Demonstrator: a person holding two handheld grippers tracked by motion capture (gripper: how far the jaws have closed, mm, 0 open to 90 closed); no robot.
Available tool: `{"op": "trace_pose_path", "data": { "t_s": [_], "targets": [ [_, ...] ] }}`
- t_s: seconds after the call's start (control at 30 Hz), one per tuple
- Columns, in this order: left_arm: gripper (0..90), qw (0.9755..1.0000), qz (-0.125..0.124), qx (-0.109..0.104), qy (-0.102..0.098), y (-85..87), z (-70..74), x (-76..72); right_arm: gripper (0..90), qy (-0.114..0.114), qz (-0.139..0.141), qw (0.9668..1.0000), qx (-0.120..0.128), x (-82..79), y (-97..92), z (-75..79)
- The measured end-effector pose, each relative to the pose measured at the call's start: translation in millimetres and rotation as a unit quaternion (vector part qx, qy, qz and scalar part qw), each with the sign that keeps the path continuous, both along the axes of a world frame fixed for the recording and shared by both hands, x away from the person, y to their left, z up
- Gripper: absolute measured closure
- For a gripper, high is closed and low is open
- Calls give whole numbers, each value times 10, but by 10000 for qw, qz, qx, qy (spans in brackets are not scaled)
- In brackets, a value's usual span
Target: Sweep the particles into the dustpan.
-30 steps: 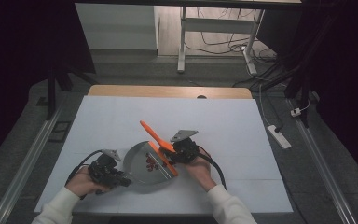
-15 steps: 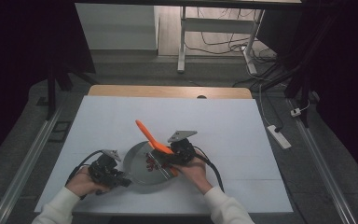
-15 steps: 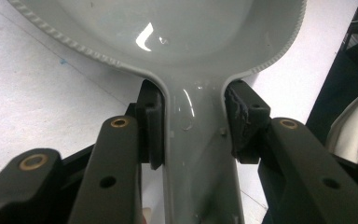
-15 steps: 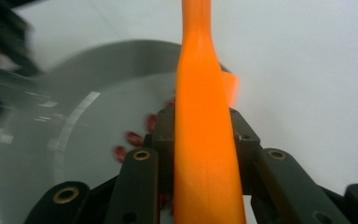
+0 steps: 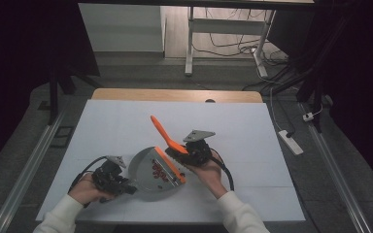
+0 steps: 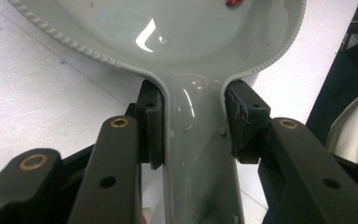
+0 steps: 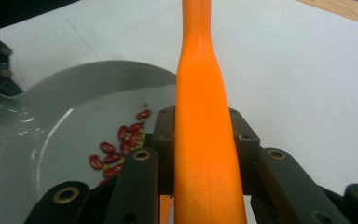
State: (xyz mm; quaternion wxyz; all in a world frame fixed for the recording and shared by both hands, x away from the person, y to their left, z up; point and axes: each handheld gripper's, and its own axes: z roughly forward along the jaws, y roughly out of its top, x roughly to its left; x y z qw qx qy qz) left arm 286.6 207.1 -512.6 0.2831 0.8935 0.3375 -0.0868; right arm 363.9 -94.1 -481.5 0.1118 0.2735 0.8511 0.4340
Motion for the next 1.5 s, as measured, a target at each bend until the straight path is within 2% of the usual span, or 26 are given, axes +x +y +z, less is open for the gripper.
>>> {"op": "trace_pose_path", "data": {
  "t_s": [0.4,0.63,0.73,0.93,1.07,1.5],
  "targets": [
    [614,10000,22,-40,-17,6,24,-36,702,1,-226,9995,-238,1,-161,-54],
    [614,10000,-50,17,-47,6,50,-88,703,47,-502,9980,-393,-40,-397,-131],
    [613,9999,-70,49,-57,1,55,-111,703,93,-589,9974,-408,-94,-473,-172],
    [613,9999,-111,84,-60,-23,56,-141,703,32,-622,9974,-362,-233,-559,-193],
    [613,9998,-157,100,-62,-45,61,-159,702,21,-643,9975,-291,-250,-555,-204],
    [613,9996,-268,105,-49,-130,47,-178,701,-32,-467,9987,-198,-329,-385,-235]
  ]
}}
